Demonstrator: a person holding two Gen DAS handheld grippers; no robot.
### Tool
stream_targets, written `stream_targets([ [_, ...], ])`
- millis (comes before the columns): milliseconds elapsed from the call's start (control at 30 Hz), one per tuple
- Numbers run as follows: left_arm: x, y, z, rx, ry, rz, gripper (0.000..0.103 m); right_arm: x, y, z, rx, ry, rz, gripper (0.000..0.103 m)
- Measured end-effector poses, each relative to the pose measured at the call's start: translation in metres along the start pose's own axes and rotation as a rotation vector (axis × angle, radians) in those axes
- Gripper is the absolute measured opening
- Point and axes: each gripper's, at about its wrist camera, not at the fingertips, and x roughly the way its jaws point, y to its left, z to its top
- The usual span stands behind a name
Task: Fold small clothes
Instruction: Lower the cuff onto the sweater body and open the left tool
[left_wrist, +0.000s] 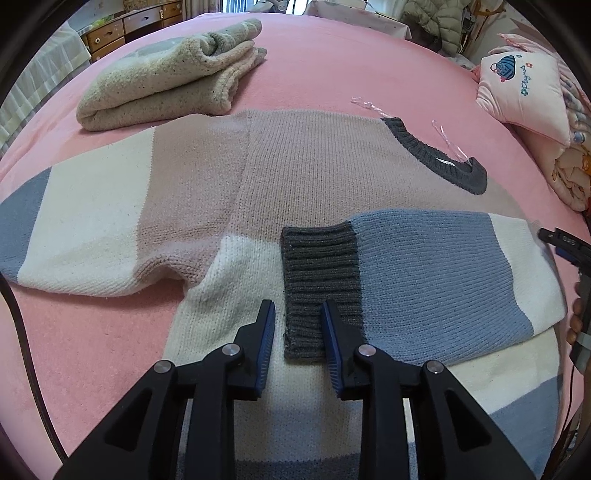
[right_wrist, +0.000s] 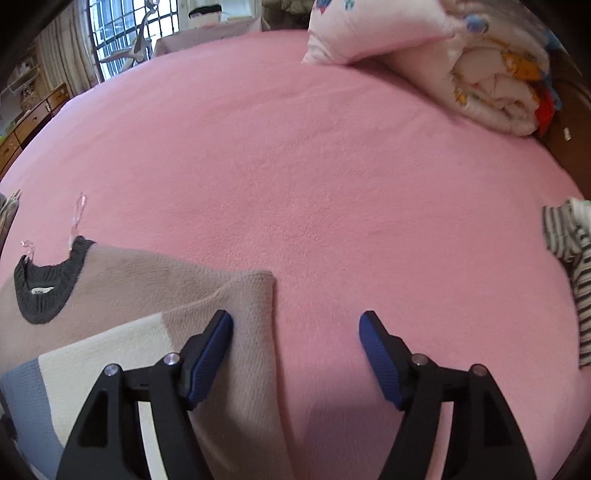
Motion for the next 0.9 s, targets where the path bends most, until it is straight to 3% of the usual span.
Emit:
stream_targets([
  [67,0.001,-0.003,0.002,0.003,0.001,0.011,0.026,-0.022,0.009,-0.005,-0.041,-0.051,-0.027,0.047],
  [167,-0.001,-0.003,0.003,0.004,-0.001,0.024,0.029,-0.053,0.024,-0.020,-0.096,-0.097,0.003,0.033],
  [333,-0.005,-0.002,0.002,0.004,-0.001,0.025,0.034,-0.081,0.046,-0.066,-0.161,-0.054,0.106,0.032],
  [433,-0.004,0.000,0.001,0.017,0.000,0.024,0.036,-0.073,0.049,-0.092,-0.212,-0.022,0.015,0.025],
  [533,-0.003,0.001,0.002,0.036,0.002,0.029,0.040,-0.059,0.027,-0.100,-0.166,0.012,-0.013,0.000],
  [633,-0.003,0.001,0.003,0.052,0.002,0.033,0.041,-0.060,0.012,-0.096,-0.108,0.009,0.015,0.000],
  [733,-0.002,0.000,0.003,0.060,0.000,0.045,0.041,-0.066,0.010,-0.094,-0.101,-0.012,-0.085,0.000],
  [900,-0.006,-0.006,0.001,0.084,-0.014,0.069,0.041,-0.091,-0.010,-0.101,0.039,0.015,0.042,0.000],
])
